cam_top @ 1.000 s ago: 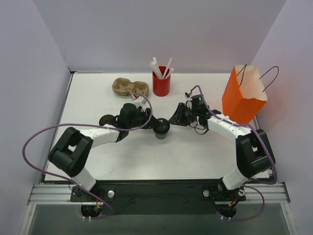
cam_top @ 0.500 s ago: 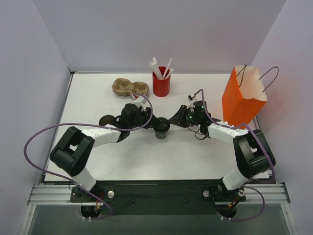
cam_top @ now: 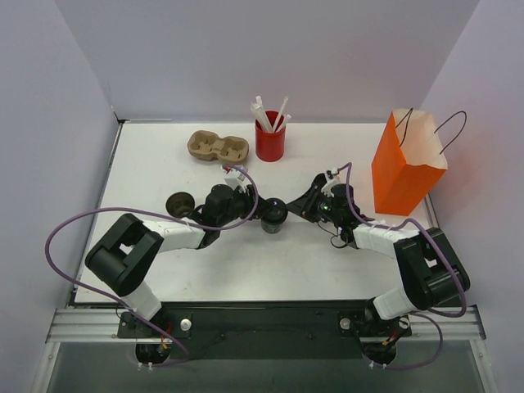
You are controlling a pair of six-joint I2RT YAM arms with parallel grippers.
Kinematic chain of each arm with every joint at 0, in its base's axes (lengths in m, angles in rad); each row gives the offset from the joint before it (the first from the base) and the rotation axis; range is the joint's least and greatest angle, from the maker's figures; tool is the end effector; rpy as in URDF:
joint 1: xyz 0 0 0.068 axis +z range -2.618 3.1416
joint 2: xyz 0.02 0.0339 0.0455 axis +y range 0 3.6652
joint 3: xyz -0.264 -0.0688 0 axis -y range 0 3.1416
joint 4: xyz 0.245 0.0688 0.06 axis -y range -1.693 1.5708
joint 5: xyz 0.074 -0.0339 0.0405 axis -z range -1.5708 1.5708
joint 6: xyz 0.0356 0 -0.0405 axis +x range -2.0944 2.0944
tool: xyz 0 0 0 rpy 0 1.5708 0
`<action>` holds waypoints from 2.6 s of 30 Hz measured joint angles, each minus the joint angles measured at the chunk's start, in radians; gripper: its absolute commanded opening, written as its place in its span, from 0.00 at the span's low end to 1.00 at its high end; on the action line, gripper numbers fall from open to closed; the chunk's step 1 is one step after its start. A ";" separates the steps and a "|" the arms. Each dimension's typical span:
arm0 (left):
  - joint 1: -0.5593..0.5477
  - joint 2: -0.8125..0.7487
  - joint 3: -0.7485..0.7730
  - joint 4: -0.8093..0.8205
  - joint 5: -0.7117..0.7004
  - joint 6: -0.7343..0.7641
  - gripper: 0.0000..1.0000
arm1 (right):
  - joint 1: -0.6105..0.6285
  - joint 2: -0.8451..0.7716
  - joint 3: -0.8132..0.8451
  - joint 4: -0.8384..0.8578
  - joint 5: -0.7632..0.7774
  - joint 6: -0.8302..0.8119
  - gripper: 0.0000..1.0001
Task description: Pack the takeout coffee
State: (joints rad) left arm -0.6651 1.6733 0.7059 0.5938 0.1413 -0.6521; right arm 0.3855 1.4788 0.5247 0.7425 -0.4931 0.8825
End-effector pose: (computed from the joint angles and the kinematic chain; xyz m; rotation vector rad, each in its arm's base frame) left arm 0.2622 -0.2120 0.1686 0.1137 2.0755 -0.9829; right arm 0.2618 0.1244 0.1891 0.0941 1.9646 1.3134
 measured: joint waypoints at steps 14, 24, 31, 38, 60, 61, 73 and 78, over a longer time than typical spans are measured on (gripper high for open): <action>-0.010 0.000 -0.016 0.014 -0.023 -0.033 0.57 | 0.016 -0.039 0.037 -0.134 0.013 -0.029 0.21; -0.006 0.006 0.000 -0.010 -0.006 -0.032 0.50 | 0.021 -0.048 0.050 -0.177 0.013 -0.053 0.24; 0.005 0.019 0.001 0.005 0.017 -0.033 0.47 | 0.021 -0.042 0.019 -0.109 0.013 -0.016 0.20; 0.017 0.028 -0.019 0.049 0.029 -0.045 0.47 | 0.021 -0.008 -0.053 0.080 -0.003 0.051 0.16; 0.023 -0.012 0.122 -0.243 0.049 -0.015 0.51 | 0.049 -0.113 0.140 -0.419 -0.066 -0.109 0.34; 0.022 -0.016 0.135 -0.275 0.052 -0.010 0.52 | 0.054 -0.126 0.146 -0.436 -0.070 -0.120 0.34; 0.025 -0.071 0.298 -0.692 0.054 0.083 0.62 | 0.068 -0.232 0.237 -0.684 0.002 -0.236 0.35; 0.029 -0.071 0.342 -0.798 0.054 0.111 0.76 | 0.093 -0.238 0.286 -0.763 0.070 -0.259 0.40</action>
State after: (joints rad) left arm -0.6365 1.6024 1.0477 -0.2047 0.1951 -0.5407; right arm 0.4782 1.2407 0.8104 -0.0200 -0.4229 0.6231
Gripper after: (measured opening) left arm 0.689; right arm 0.367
